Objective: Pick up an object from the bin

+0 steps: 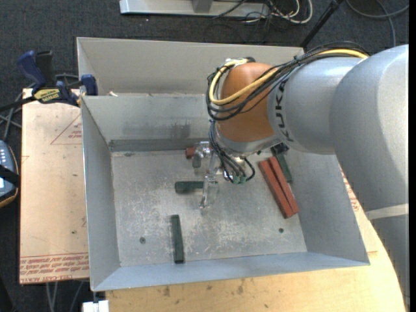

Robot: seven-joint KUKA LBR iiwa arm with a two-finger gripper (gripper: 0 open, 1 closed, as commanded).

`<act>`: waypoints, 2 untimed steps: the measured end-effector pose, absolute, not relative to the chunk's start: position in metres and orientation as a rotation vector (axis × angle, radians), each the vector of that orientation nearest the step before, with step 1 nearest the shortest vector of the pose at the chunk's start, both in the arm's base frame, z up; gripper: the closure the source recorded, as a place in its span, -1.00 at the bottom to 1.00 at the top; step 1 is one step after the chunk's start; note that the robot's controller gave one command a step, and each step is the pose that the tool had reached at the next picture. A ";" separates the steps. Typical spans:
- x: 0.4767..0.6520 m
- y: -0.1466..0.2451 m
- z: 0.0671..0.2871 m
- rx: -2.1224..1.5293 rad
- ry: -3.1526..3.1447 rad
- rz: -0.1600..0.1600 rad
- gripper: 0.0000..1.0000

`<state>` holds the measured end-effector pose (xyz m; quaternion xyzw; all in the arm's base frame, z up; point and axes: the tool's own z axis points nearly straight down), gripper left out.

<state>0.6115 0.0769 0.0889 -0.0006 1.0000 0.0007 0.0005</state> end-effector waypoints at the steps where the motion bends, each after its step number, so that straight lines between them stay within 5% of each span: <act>1: 0.608 0.085 0.093 0.061 3.137 0.003 -1.00; 2: 0.612 0.096 0.072 -0.004 3.139 0.001 1.00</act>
Offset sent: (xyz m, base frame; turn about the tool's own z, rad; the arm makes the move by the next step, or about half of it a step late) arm -0.0010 0.0186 -0.0189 -0.0024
